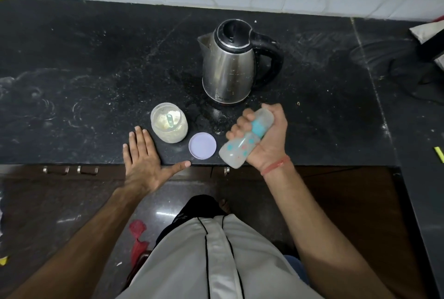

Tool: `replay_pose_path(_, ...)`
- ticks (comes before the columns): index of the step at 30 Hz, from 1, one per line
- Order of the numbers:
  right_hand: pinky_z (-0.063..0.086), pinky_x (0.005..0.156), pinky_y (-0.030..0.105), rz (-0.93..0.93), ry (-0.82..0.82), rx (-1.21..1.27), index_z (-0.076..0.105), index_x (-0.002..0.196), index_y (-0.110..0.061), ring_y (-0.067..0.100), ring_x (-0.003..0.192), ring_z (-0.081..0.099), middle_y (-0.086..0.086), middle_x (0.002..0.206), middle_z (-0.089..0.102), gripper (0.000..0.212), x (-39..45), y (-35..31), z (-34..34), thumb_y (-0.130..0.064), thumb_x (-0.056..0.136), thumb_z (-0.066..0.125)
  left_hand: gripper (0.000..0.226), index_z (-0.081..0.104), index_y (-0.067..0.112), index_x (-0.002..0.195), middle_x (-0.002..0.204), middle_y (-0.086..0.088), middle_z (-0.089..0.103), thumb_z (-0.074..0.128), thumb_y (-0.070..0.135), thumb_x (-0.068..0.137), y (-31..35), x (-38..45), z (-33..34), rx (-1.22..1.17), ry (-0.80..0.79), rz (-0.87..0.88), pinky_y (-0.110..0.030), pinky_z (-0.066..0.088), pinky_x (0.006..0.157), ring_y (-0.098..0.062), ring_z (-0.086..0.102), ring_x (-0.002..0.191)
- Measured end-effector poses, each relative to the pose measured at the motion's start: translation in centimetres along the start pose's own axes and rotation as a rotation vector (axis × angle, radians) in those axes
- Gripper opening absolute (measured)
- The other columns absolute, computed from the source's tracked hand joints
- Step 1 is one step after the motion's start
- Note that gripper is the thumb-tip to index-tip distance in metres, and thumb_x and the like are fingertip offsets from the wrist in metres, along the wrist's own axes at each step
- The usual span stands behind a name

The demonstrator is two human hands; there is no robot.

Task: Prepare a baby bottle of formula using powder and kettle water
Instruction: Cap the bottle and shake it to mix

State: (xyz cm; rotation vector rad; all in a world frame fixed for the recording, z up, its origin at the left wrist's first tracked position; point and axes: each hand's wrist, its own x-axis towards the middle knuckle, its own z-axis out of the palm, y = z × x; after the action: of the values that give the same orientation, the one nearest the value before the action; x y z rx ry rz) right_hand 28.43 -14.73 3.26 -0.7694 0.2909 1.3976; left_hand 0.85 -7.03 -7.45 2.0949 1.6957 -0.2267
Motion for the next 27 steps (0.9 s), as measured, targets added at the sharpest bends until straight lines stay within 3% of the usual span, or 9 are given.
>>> replay_pose_path(2,0.042,0.063,0.031,-0.082,0.053,0.028,0.052,0.067,-0.022,0.016,0.050,0.046,-0.007,0.057,0.046,0.034,0.1,0.0,0.3,-0.046,0.091,0.051,0.173,-0.017,0.006,0.173,0.182,-0.013,-0.023,0.027,0.122,0.052,0.0,0.0,0.0,0.002,0.000,0.000,-0.053,-0.011,0.136,-0.028,-0.024,0.168)
replay_pose_path(6,0.040,0.063,0.033,0.039,0.033,-0.120,0.051,0.067,-0.019,0.020,0.051,0.043,-0.001,0.056,0.045,0.040,0.3,-0.5,-0.3,-0.050,0.092,0.049,0.172,-0.017,0.005,0.172,0.182,-0.013,-0.024,0.027,0.121,0.053,0.1,-0.1,0.0,0.004,-0.003,0.007,-0.052,-0.012,0.136,-0.028,-0.024,0.168)
replay_pose_path(11,0.042,0.064,0.030,0.039,0.113,0.088,0.052,0.067,-0.021,0.016,0.052,0.047,-0.006,0.059,0.046,0.038,0.8,-0.8,-1.7,-0.048,0.095,0.049,0.172,-0.017,0.005,0.172,0.181,-0.012,-0.025,0.028,0.121,0.054,0.1,-0.3,-0.2,-0.002,-0.004,0.010,-0.053,-0.012,0.136,-0.027,-0.026,0.167)
replay_pose_path(13,0.039,0.065,0.033,0.092,0.091,-0.073,0.051,0.066,-0.019,0.019,0.053,0.043,-0.002,0.058,0.044,0.039,0.5,-0.5,-2.1,-0.049,0.091,0.053,0.172,-0.017,0.005,0.172,0.181,-0.013,-0.025,0.027,0.121,0.054,0.1,-0.3,-0.3,0.004,0.004,0.014,-0.053,-0.012,0.136,-0.027,-0.025,0.168)
replay_pose_path(17,0.047,0.059,0.029,0.061,0.077,0.133,0.051,0.068,-0.022,0.014,0.051,0.046,-0.007,0.059,0.047,0.032,0.2,-1.0,-1.9,-0.043,0.092,0.053,0.171,-0.016,0.004,0.172,0.182,-0.013,-0.024,0.028,0.120,0.055,0.3,-0.5,-0.3,0.011,0.006,0.008,-0.052,-0.011,0.136,-0.028,-0.024,0.168)
replay_pose_path(20,0.045,0.061,0.031,0.086,0.036,-0.022,0.051,0.067,-0.019,0.018,0.052,0.044,-0.002,0.057,0.046,0.036,0.0,-1.2,-1.7,-0.047,0.091,0.055,0.172,-0.015,0.005,0.173,0.182,-0.013,-0.022,0.027,0.121,0.053,0.3,-0.3,-0.2,0.004,0.011,0.007,-0.052,-0.011,0.136,-0.028,-0.023,0.168)
replay_pose_path(23,0.045,0.064,0.031,0.063,0.034,0.088,0.052,0.068,-0.021,0.015,0.054,0.046,-0.007,0.060,0.047,0.038,0.0,-1.8,-1.6,-0.047,0.096,0.055,0.173,-0.014,0.004,0.173,0.182,-0.013,-0.020,0.027,0.121,0.052,0.3,-0.4,-0.2,0.012,0.010,0.001,-0.052,-0.010,0.136,-0.028,-0.021,0.169)
replay_pose_path(27,0.044,0.066,0.032,0.059,-0.034,0.036,0.052,0.071,-0.021,0.015,0.055,0.046,-0.005,0.060,0.047,0.038,-0.4,-2.9,-2.1,-0.049,0.094,0.058,0.174,-0.008,0.000,0.173,0.183,-0.017,-0.013,0.028,0.120,0.052,0.5,-0.4,-0.3,0.057,0.041,0.006,-0.054,-0.005,0.137,-0.031,-0.014,0.170)
